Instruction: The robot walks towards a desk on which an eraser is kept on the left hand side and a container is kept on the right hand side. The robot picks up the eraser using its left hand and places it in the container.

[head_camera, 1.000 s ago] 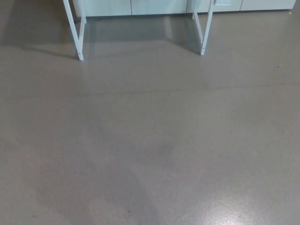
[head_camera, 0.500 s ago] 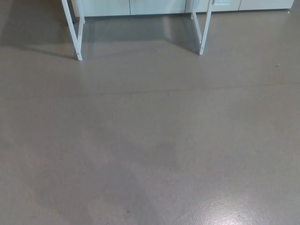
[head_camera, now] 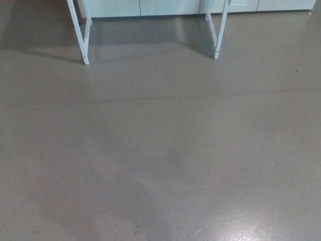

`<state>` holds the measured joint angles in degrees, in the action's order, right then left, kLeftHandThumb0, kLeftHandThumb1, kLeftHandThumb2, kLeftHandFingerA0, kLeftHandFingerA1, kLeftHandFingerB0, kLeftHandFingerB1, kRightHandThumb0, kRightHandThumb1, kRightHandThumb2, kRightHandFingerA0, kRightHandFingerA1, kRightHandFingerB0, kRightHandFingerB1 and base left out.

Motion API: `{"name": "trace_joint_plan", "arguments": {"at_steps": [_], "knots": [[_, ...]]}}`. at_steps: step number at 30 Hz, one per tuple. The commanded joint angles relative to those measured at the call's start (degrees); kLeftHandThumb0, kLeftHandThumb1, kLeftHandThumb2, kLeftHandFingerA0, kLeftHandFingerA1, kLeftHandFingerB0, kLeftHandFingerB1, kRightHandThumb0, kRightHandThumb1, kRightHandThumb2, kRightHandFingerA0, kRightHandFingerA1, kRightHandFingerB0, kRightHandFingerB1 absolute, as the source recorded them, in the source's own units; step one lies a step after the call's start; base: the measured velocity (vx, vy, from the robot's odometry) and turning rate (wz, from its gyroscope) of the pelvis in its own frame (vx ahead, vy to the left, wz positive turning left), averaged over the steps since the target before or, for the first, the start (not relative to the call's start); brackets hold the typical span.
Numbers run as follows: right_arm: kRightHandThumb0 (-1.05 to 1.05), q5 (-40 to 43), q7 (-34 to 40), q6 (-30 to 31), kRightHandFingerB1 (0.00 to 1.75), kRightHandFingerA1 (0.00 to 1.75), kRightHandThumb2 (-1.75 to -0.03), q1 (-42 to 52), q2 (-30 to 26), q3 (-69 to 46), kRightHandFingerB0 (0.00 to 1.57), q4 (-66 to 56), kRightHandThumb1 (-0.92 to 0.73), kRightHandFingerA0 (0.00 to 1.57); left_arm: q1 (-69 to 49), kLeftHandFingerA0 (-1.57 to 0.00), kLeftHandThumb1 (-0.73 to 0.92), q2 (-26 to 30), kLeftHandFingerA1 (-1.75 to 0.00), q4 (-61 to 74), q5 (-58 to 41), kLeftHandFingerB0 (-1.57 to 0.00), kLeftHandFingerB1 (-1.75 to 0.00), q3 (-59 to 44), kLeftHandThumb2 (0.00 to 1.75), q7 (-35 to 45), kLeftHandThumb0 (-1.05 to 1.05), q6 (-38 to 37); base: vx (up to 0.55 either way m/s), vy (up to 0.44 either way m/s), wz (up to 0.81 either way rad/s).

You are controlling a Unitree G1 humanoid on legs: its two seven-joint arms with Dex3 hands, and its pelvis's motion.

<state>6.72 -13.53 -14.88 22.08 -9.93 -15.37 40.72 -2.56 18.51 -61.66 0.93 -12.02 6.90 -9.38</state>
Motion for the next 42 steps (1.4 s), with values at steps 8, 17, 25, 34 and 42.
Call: {"name": "trace_joint_plan", "arguments": {"at_steps": [8,17,25,34,42], "knots": [[-0.33,-1.3,1.6,-2.4,0.39,0.43,-0.69,0.1,-1.1,0.8,0.23,1.1,-0.64,0.28,-0.3,-0.25,0.40,1.4,-0.55,-0.2,-0.6,-0.13,-0.48,0.0,0.87,0.8,-0.10,-1.9,0.04,-0.008,-0.03],[-0.22,-1.0,1.5,-3.1,0.48,0.55,-0.91,-0.3,-1.1,1.2,0.12,1.8,-0.49,0.25,-0.4,-0.28,0.56,1.8,-0.39,0.9,0.0,-0.23,-0.33,0.5,0.60,0.9,-0.18,-1.3,0.00,0.023,0.07],[-0.20,-1.2,1.8,-3.5,0.48,0.56,-0.91,-0.2,-1.0,1.2,0.12,2.1,-0.49,0.26,0.0,-0.28,0.58,2.0,-0.37,-0.5,-0.6,-0.24,-0.31,0.5,0.59,1.2,-0.17,-1.7,0.10,0.295,-0.14],[-0.20,-0.7,1.2,-3.6,0.48,0.55,-0.91,-0.5,-0.8,0.8,0.13,2.3,-0.49,0.25,-0.1,-0.33,0.58,2.5,-0.37,-0.6,0.2,-0.24,-0.30,1.5,0.57,0.6,-0.17,-2.3,0.17,0.026,0.07],[-0.20,-1.1,1.2,-3.5,0.48,0.55,-0.91,-0.7,-0.8,0.8,0.13,2.6,-0.49,0.26,0.0,-0.30,0.56,2.6,-0.38,-0.7,-0.1,-0.25,-0.33,1.6,0.60,0.2,-0.19,-2.4,0.17,-0.181,0.12]]}}
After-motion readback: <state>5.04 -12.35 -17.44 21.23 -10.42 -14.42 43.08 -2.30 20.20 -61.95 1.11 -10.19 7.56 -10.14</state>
